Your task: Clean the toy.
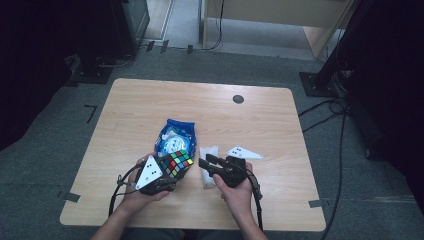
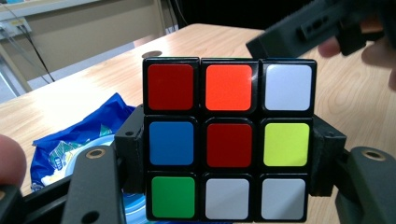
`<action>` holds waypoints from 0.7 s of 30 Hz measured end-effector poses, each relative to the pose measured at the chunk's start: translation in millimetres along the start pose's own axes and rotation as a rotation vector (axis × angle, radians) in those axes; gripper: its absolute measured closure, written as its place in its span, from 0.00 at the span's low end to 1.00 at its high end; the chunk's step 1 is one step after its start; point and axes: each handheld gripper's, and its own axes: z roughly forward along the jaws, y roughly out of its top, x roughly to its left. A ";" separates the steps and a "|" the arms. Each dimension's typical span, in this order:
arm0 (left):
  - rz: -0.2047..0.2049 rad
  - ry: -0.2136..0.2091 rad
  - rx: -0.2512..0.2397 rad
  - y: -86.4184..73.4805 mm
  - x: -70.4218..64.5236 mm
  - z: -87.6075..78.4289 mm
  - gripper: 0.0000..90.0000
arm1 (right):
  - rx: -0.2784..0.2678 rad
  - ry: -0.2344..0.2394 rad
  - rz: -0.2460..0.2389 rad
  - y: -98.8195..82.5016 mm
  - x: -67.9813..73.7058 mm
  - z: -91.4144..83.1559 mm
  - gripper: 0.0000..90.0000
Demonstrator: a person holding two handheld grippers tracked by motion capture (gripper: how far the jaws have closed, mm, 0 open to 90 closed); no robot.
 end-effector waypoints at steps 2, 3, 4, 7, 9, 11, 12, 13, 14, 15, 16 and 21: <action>-0.017 0.006 -0.012 0.7 2.8 -1.8 0.38 | 0.014 0.000 0.013 -2.4 -2.8 2.7 0.62; -0.019 0.010 -0.012 0.8 3.7 -2.3 0.38 | 0.013 0.009 0.035 -3.5 -3.9 3.1 0.61; -0.020 0.014 -0.012 0.6 4.5 -2.5 0.38 | 0.005 0.013 0.048 -3.8 -4.3 2.8 0.59; -0.014 0.015 -0.003 -0.2 3.6 -1.1 0.38 | -0.039 0.053 0.078 -0.9 1.9 1.3 0.47; -0.004 0.011 0.002 -0.4 0.2 1.5 0.38 | -0.057 0.075 0.087 1.7 12.5 2.1 0.36; 0.010 0.005 0.009 -0.1 -5.0 4.2 0.38 | -0.057 0.076 0.081 2.9 24.9 5.7 0.29; 0.018 0.001 0.010 0.2 -8.0 5.7 0.38 | -0.051 0.072 0.080 2.5 31.1 7.9 0.26; 0.028 -0.004 0.014 0.6 -11.1 6.8 0.38 | -0.041 0.073 0.078 1.6 36.0 10.7 0.25; 0.037 -0.007 0.014 1.1 -14.4 7.9 0.38 | -0.031 0.070 0.078 0.3 39.7 13.6 0.24; 0.047 -0.013 0.013 1.5 -17.4 8.7 0.38 | -0.014 0.050 0.084 -1.2 42.7 16.4 0.25; 0.052 -0.018 0.012 2.1 -20.1 9.2 0.38 | 0.006 0.025 0.085 -3.0 44.1 19.3 0.25; 0.065 -0.026 0.014 2.0 -26.2 11.6 0.38 | 0.055 0.036 0.150 -9.0 40.5 24.8 0.38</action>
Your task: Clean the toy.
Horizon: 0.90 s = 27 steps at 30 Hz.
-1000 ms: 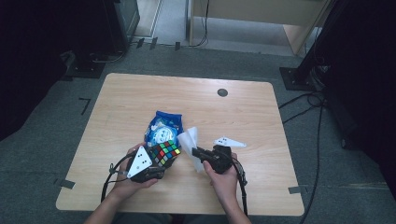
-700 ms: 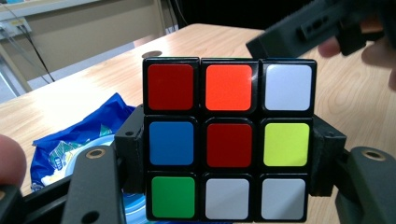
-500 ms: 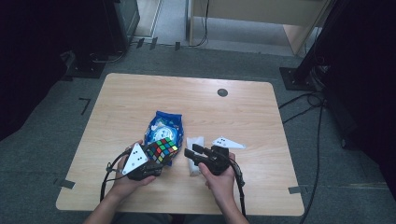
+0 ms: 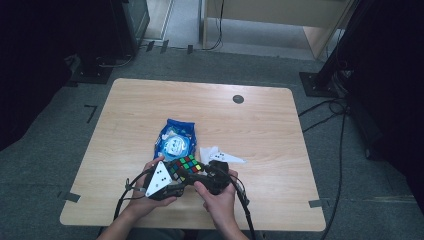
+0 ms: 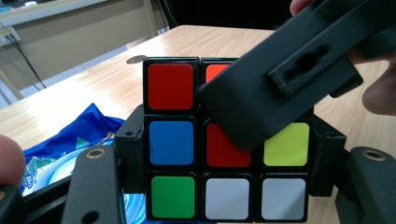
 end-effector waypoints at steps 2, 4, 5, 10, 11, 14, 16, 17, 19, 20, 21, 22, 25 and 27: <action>-0.002 0.001 -0.016 0.0 -0.3 -0.5 0.38 | 0.004 -0.001 0.006 0.9 0.4 -0.6 0.38; -0.004 0.012 -0.026 0.4 -1.0 -0.4 0.37 | -0.007 0.006 0.025 1.4 0.1 -1.8 0.38; 0.000 0.020 -0.021 0.3 -1.3 0.0 0.36 | -0.019 0.021 0.048 2.4 -1.5 -3.5 0.38; -0.025 -0.009 -0.028 -1.3 2.2 -1.8 0.36 | -0.069 0.069 0.120 7.3 -9.5 -11.8 0.38; -0.018 -0.009 -0.025 -1.3 1.6 -1.6 0.37 | -0.063 0.075 0.129 7.1 -9.4 -11.1 0.38; -0.024 -0.016 -0.021 -2.3 2.3 -1.1 0.38 | -0.045 0.077 0.127 7.0 -11.6 -8.9 0.38; -0.029 -0.025 -0.020 -2.1 4.1 -2.5 0.38 | -0.036 0.093 0.123 7.4 -13.8 -8.4 0.37; -0.040 -0.031 -0.026 -1.9 5.1 -3.2 0.38 | -0.032 0.110 0.123 7.9 -14.7 -8.7 0.36; -0.049 -0.032 -0.031 -1.5 7.7 -5.1 0.38 | -0.036 0.133 0.112 9.9 -15.8 -11.1 0.35; -0.052 -0.030 -0.029 -1.5 9.5 -6.1 0.38 | -0.044 0.141 0.098 11.5 -16.7 -13.2 0.34; -0.050 -0.024 -0.026 -1.7 11.8 -7.2 0.38 | -0.055 0.150 0.085 13.5 -17.9 -16.1 0.34; -0.056 -0.022 -0.028 -2.1 14.2 -8.2 0.38 | -0.066 0.160 0.067 15.8 -19.7 -19.4 0.34; -0.088 -0.020 -0.035 -3.1 23.5 -12.5 0.38 | -0.106 0.185 0.007 22.6 -27.4 -31.3 0.42; -0.114 -0.021 -0.040 -3.0 30.3 -15.5 0.38 | -0.130 0.145 -0.042 25.6 -35.0 -37.9 0.43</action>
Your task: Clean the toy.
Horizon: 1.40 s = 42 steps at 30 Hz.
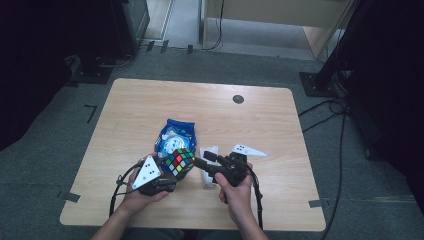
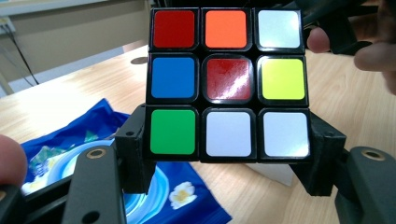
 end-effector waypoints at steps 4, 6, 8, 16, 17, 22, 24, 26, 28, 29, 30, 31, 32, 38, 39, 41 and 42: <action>-0.021 -0.005 -0.003 3.1 7.2 -4.4 0.38 | 0.008 -0.075 -0.212 -1.6 -9.9 -3.2 0.51; -0.040 -0.024 -0.001 5.0 9.2 -5.7 0.38 | 0.023 -0.120 -0.374 -8.4 -9.9 1.6 0.59; -0.055 -0.045 0.012 6.7 10.3 -5.4 0.38 | 0.039 -0.145 -0.509 -17.1 -8.8 7.8 0.65; -0.069 -0.067 0.044 8.9 8.8 -3.1 0.38 | 0.035 -0.219 -0.880 -41.3 7.0 29.4 0.49; -0.075 -0.076 0.052 9.5 9.2 -2.9 0.38 | 0.035 -0.224 -0.915 -42.7 8.3 30.3 0.49; -0.093 -0.102 0.070 12.2 9.0 -1.8 0.38 | 0.035 -0.234 -1.023 -48.7 11.1 33.0 0.50; -0.093 -0.110 0.071 13.1 7.5 -1.0 0.38 | 0.040 -0.236 -1.031 -50.5 12.1 33.9 0.51; -0.089 -0.104 0.073 13.5 5.7 -0.2 0.38 | 0.046 -0.237 -1.023 -52.1 12.7 35.4 0.53; -0.097 -0.105 0.071 13.8 6.2 -0.2 0.38 | 0.045 -0.237 -0.986 -54.1 12.4 36.3 0.58; -0.102 -0.105 0.067 13.9 6.4 -0.2 0.38 | 0.039 -0.226 -0.953 -55.1 11.7 36.5 0.61; -0.107 -0.104 0.064 14.1 6.3 -0.3 0.38 | 0.032 -0.218 -0.916 -55.8 10.9 36.8 0.63; -0.114 -0.105 0.062 14.3 6.2 -0.2 0.38 | 0.024 -0.211 -0.876 -56.8 10.4 37.1 0.64; -0.119 -0.105 0.060 14.4 6.1 0.0 0.38 | 0.018 -0.202 -0.847 -57.5 9.9 37.7 0.64; -0.124 -0.106 0.068 14.3 5.2 1.1 0.37 | 0.033 -0.196 -0.872 -61.3 15.3 41.2 0.61; -0.132 -0.107 0.064 14.2 5.5 1.5 0.37 | 0.033 -0.194 -0.865 -61.2 15.4 41.3 0.61; -0.142 -0.106 0.063 14.0 5.3 2.2 0.37 | 0.031 -0.199 -0.841 -61.7 16.4 41.7 0.61; -0.144 -0.100 0.062 14.0 5.1 2.8 0.37 | 0.034 -0.203 -0.821 -62.1 17.1 41.9 0.63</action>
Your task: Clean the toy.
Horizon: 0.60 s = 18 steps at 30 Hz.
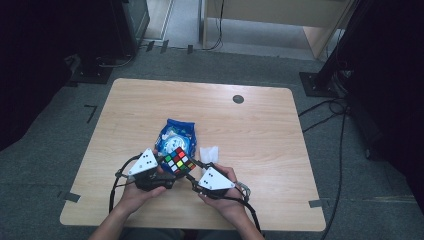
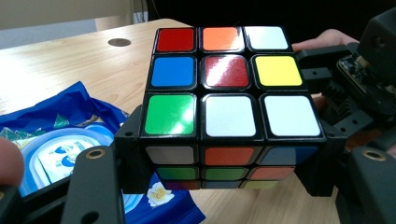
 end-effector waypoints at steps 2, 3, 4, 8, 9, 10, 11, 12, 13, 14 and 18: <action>0.003 0.006 0.001 -0.2 -1.0 1.2 0.37 | -0.001 0.016 0.055 0.0 1.7 1.3 0.64; 0.007 0.009 0.000 -0.5 -1.4 1.6 0.37 | 0.000 0.020 0.082 0.1 3.3 1.8 0.63; 0.006 0.007 -0.003 -0.6 -1.5 1.8 0.37 | 0.001 0.017 0.089 0.4 4.5 2.7 0.63; 0.028 0.015 -0.006 -0.5 -3.5 1.0 0.37 | 0.003 0.020 0.092 1.3 5.0 3.1 0.59; 0.034 0.016 -0.005 -0.6 -3.7 0.8 0.37 | 0.006 0.017 0.088 1.5 4.3 2.7 0.57; 0.034 0.015 -0.005 -0.7 -3.6 0.8 0.38 | 0.012 0.012 0.093 1.5 2.0 1.9 0.56; 0.029 0.012 -0.006 -1.0 -2.8 0.9 0.38 | 0.013 0.012 0.096 1.4 0.9 1.6 0.55; 0.022 0.009 -0.004 -1.4 -1.5 0.8 0.38 | 0.014 0.007 0.106 1.1 -0.8 0.8 0.55; 0.014 0.013 -0.003 -1.9 -0.2 0.9 0.38 | 0.016 -0.001 0.103 0.8 -3.1 -0.6 0.54; 0.007 0.023 -0.001 -2.4 1.3 0.9 0.38 | 0.019 -0.009 0.104 0.5 -5.5 -1.8 0.54; -0.026 0.021 -0.011 -3.6 6.6 -0.7 0.38 | 0.025 -0.042 0.127 -0.1 -17.8 -8.3 0.53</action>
